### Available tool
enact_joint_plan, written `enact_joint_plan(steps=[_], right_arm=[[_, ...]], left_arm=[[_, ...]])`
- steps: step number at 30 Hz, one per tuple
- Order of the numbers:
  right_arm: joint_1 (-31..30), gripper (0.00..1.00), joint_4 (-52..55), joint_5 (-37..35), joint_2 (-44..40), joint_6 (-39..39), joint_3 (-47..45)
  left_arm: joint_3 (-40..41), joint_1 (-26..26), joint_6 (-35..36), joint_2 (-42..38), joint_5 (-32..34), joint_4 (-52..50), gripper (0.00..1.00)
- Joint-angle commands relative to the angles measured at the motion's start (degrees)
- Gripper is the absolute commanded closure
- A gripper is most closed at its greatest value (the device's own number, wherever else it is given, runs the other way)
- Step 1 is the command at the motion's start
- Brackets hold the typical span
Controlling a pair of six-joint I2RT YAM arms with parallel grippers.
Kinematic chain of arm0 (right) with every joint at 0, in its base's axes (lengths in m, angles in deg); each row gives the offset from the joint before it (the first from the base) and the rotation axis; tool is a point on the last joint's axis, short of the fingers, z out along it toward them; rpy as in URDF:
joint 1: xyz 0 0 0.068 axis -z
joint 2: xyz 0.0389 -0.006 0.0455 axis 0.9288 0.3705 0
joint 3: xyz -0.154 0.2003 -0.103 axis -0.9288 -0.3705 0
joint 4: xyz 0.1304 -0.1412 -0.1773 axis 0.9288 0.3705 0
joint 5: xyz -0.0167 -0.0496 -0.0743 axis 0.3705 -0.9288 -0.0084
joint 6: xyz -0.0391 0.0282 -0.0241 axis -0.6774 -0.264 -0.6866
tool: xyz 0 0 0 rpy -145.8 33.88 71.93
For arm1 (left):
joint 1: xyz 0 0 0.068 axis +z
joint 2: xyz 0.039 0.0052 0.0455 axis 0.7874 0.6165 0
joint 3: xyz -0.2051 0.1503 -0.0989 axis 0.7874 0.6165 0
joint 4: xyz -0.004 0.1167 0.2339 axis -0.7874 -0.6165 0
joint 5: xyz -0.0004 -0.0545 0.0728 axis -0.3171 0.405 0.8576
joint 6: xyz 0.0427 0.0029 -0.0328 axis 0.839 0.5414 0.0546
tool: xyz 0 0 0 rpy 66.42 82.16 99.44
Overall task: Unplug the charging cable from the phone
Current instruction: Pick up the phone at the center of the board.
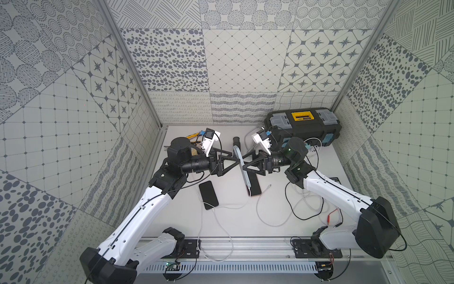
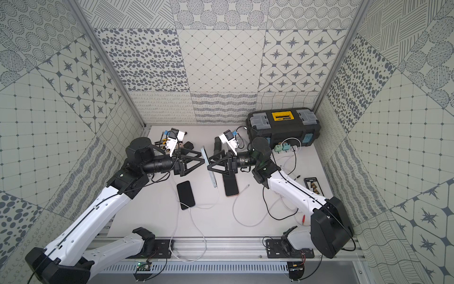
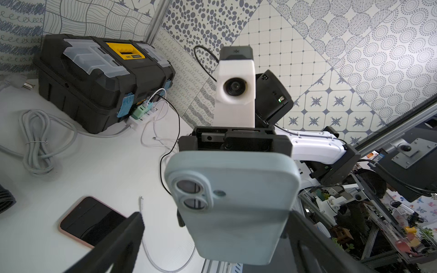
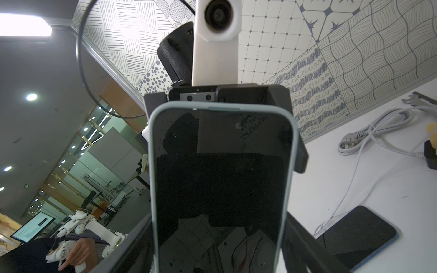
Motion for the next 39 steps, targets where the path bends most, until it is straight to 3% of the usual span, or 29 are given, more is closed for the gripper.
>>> enact_joint_plan(steps=[1,7,33,39], right_arm=[[-0.18,0.42,-11.47,1.28,0.06,5.15,-0.43],[-1.15,0.43,-14.03,0.07,2.24,6.44,-0.85],[-2.79,0.46,4.19,-3.99,2.36,-5.53,2.09],[-2.81,0.45,6.94,-5.24,1.67,-7.15,2.29]], left_arm=[[0.95,0.17,-6.35,0.79,-4.82,8.08,0.02],[3.72,0.09,-11.08,0.96,-7.81,16.8,0.02],[3.95,0.0,-8.57,-0.09,-8.09,14.73,0.02],[4.33,0.0,-8.23,-0.12,-7.78,14.66,0.24]])
